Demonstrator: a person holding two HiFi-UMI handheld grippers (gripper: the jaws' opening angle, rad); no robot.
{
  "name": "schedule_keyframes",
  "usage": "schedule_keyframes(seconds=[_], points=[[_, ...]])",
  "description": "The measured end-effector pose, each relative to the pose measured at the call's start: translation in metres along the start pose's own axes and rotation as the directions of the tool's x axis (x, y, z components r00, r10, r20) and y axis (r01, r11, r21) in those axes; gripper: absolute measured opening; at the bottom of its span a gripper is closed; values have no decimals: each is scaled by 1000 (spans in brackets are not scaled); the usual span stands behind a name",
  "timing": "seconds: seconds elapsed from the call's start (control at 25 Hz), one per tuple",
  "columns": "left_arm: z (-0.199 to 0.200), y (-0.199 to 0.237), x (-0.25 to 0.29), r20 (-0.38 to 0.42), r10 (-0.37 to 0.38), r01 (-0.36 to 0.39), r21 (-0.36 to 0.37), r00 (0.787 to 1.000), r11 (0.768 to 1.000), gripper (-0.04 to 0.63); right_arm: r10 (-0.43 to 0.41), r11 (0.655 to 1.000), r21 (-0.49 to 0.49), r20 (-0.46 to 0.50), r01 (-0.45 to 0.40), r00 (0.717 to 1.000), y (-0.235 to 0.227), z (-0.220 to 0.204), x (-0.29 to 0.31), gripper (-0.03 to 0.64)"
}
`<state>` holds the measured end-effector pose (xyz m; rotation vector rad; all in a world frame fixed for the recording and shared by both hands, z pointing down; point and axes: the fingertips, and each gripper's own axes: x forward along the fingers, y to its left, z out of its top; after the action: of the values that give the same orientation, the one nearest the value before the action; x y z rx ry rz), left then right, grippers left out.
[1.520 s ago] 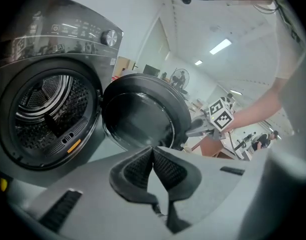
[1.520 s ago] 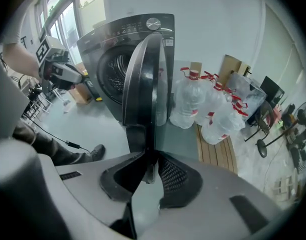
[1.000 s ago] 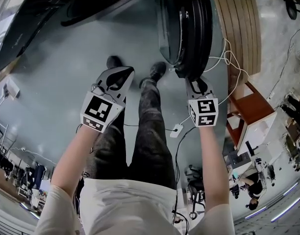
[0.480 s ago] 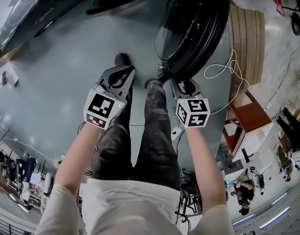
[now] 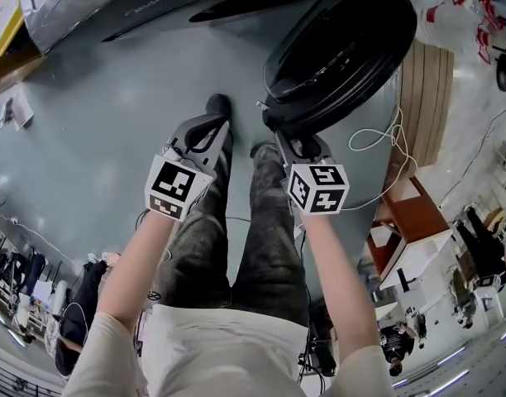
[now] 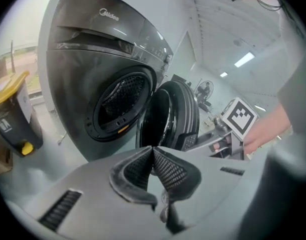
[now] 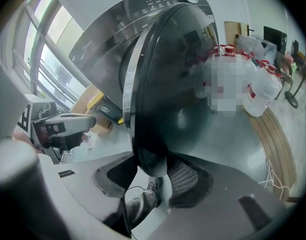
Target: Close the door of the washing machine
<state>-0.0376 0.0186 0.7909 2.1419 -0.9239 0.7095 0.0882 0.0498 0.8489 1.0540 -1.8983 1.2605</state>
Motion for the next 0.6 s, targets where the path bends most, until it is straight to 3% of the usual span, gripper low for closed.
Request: schedule_keyframes(seconds=[0.36, 0.6], points=[[-9, 49, -34, 35, 99, -96, -67, 994, 993, 9, 81, 995, -60, 21, -79, 997, 44, 31, 22, 207], [-10, 81, -49, 60, 159, -152, -105, 986, 983, 9, 131, 986, -120, 91, -119, 987, 64, 66, 30, 205]])
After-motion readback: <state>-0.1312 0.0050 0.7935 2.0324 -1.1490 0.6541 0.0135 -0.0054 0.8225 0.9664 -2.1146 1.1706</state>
